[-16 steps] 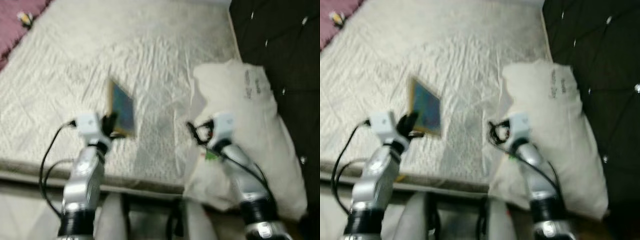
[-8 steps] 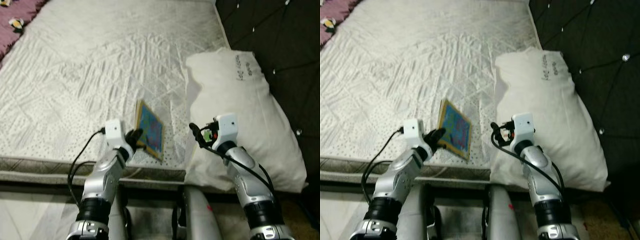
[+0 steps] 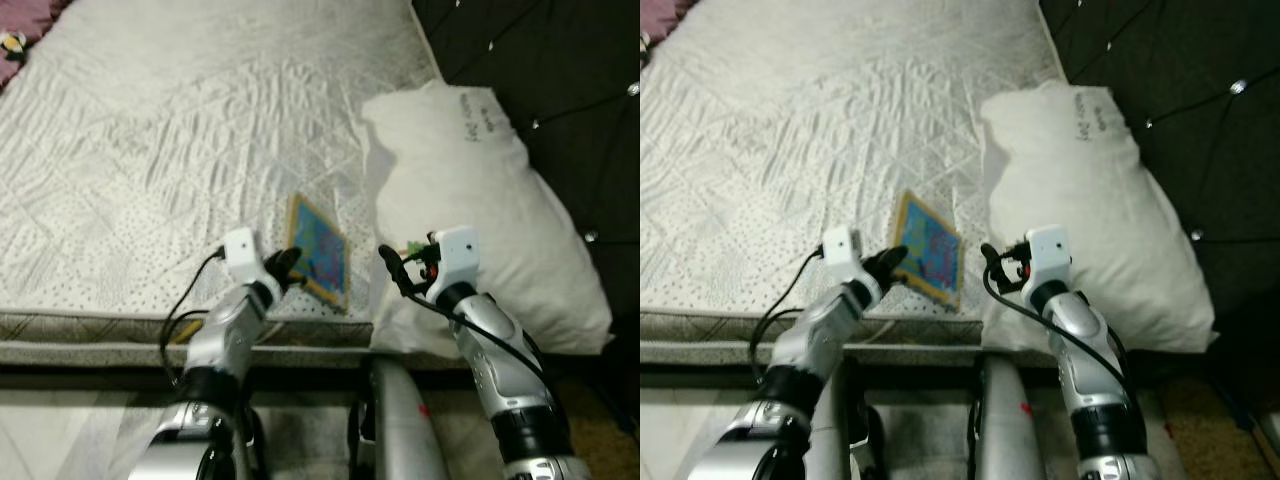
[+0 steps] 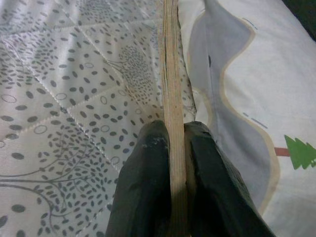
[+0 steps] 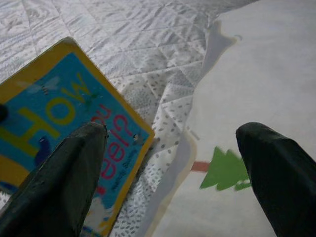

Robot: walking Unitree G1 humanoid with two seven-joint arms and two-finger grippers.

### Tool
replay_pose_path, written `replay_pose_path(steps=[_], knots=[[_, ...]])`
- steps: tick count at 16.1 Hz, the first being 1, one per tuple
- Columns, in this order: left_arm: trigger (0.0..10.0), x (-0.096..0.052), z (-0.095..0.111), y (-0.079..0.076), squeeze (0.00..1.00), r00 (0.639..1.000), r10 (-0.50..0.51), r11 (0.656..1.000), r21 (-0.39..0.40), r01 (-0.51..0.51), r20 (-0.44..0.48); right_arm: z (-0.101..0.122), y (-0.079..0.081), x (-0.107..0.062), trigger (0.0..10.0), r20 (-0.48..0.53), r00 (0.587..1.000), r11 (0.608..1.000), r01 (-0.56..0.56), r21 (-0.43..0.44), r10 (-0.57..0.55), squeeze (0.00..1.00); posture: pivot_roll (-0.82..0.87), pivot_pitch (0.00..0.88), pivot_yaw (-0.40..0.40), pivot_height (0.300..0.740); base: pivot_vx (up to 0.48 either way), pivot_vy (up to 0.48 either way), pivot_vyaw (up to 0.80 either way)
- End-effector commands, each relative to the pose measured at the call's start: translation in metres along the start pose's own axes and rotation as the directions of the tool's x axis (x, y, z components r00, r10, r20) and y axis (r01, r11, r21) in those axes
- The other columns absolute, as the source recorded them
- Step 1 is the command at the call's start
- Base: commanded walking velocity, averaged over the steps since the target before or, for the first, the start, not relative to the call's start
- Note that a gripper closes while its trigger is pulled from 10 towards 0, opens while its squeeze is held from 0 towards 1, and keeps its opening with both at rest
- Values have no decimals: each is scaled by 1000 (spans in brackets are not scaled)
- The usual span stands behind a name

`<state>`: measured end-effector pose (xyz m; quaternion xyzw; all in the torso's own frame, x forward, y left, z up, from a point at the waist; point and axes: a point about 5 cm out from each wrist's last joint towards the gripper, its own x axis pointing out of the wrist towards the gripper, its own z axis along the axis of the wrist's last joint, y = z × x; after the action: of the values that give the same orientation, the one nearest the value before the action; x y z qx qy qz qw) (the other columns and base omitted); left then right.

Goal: Clean up the room

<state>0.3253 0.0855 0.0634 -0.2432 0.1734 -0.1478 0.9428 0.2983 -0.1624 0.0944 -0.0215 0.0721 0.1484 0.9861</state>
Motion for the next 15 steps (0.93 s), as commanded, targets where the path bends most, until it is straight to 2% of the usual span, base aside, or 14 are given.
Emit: replay_pose_path(steps=[1, 4, 5, 6, 7, 8, 10, 14, 15], knots=[[10000, 2, 6, 0, 0, 999, -3, 1000, 6, 3, 36, 2, -4, -5, 10000, 8, 1000, 1000, 6, 1, -6, 0, -145, 121, -41, 583, 0, 0, 0], [10000, 8, 10, -1, 0, 999, -3, 1000, -20, 4, 52, 1, -9, -11, 10000, -1, 1000, 1000, 29, -5, -29, 0, -155, 126, -42, 583, 0, 0, 0], [10000, 12, 6, -1, 0, 999, 8, 995, -98, -5, 39, 1, -8, -11, 10000, 3, 1000, 1000, 27, -4, -27, 0, -162, 126, -37, 583, 0, 0, 0], [10000, 13, 4, -1, 0, 999, 9, 992, -124, -5, 32, 1, -8, -11, 10000, 3, 1000, 1000, 28, -4, -28, 0, -162, 126, -36, 583, 0, 0, 0], [10000, 16, -1, -7, 0, 1000, -24, 983, -180, 25, 9, 2, -7, -11, 10000, 7, 1000, 1000, 29, -4, -29, 0, -165, 123, -33, 583, 0, 0, 0], [10000, 18, -5, -12, 0, 999, -48, 979, -200, 45, -8, 3, -7, -10, 10000, 10, 999, 1000, 30, -3, -30, 0, -166, 123, -31, 583, 0, 0, 0], [10000, 19, -11, -16, 0, 997, -59, 980, -193, 51, -39, 5, -6, -10, 10000, 16, 999, 999, 37, 0, -37, 0, -169, 124, -19, 583, 0, 0, 0], [10000, 17, -22, -10, 0, 993, -14, 985, -170, -6, -117, 4, -5, -14, 10000, 16, 999, 999, 42, 31, -42, 0, -167, 124, -2, 583, 0, 0, 0], [10000, 16, -23, -5, 1000, 992, 13, 985, -168, -34, -125, 2, -5, -16, 10000, 13, 999, 999, 44, 31, -45, 0, -165, 123, 1, 583, 0, 0, 0]])
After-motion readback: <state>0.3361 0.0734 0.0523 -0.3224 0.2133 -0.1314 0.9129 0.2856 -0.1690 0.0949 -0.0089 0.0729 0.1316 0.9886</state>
